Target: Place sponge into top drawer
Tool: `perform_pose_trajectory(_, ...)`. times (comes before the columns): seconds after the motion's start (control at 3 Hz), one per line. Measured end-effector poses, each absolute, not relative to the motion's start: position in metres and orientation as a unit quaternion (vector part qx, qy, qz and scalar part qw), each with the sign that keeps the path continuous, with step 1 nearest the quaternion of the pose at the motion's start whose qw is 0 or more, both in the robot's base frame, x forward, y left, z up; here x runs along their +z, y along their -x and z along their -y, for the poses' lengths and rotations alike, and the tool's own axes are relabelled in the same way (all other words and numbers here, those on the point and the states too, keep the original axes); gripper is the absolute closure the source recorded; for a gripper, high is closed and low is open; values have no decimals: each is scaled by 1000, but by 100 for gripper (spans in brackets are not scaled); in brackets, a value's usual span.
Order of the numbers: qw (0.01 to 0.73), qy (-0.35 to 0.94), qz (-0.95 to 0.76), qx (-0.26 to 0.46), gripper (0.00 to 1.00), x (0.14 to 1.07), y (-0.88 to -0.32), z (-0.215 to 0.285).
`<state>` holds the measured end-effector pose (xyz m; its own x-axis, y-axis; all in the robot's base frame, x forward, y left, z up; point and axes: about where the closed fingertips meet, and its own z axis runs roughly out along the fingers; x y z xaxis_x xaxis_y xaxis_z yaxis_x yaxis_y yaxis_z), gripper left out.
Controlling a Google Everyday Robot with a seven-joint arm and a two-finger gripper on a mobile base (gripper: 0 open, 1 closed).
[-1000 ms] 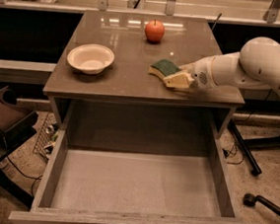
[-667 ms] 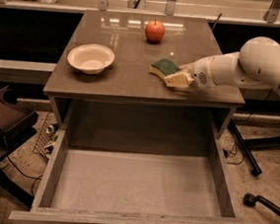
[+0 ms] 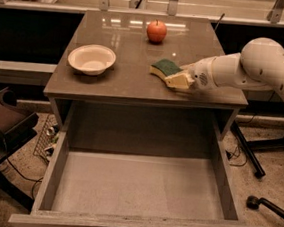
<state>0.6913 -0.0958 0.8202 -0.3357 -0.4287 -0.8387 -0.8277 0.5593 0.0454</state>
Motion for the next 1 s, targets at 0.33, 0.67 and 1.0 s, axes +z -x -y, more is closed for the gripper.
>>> perform_pose_trajectory(0.33,425,413,-774,224,100,854,-679,119)
perform_pose_trajectory(0.67,434,417,-773,202,100,894,-655,157)
perform_pose_trajectory(1.0,435,417,-773,197,100,916,-627,187)
